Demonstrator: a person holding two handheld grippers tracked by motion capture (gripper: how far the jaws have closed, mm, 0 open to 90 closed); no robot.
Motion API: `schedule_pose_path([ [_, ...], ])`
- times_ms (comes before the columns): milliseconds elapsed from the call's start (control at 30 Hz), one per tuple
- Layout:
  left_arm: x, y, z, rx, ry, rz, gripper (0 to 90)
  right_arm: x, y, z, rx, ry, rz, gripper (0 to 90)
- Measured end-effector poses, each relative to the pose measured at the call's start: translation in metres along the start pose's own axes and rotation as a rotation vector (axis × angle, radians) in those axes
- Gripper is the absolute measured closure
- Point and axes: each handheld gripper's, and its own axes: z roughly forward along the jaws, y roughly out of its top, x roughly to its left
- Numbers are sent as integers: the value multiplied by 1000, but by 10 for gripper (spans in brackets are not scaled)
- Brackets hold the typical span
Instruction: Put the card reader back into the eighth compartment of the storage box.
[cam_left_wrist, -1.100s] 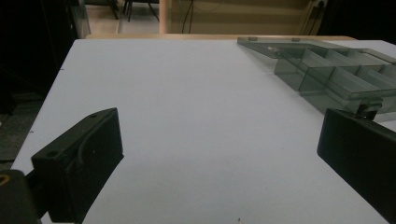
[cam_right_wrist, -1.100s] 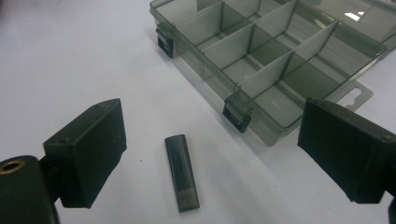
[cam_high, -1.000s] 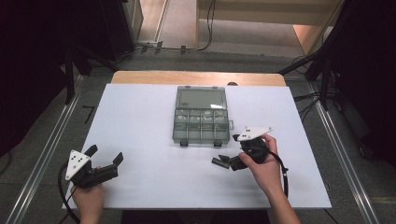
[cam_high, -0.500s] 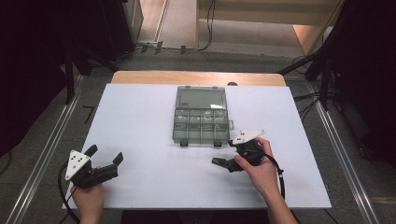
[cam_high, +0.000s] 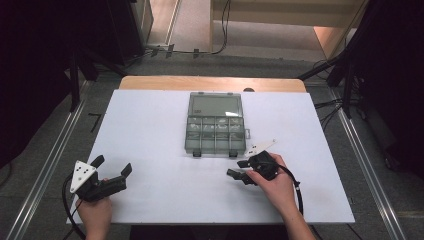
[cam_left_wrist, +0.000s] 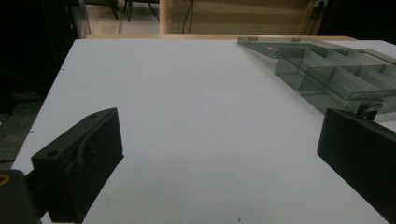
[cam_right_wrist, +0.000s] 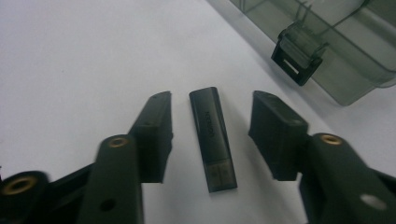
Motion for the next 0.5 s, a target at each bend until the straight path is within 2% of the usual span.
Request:
schedule_pose_path([
  [67, 0, 0, 0, 0, 0, 0, 4, 0, 0, 2, 7, 7, -1, 519],
  [300, 0, 0, 0, 1, 0, 0, 3, 2, -3, 11, 62, -19, -20, 621],
  [500, 0, 0, 0, 0, 0, 0, 3, 5, -4, 12, 53, -64, -49, 706],
])
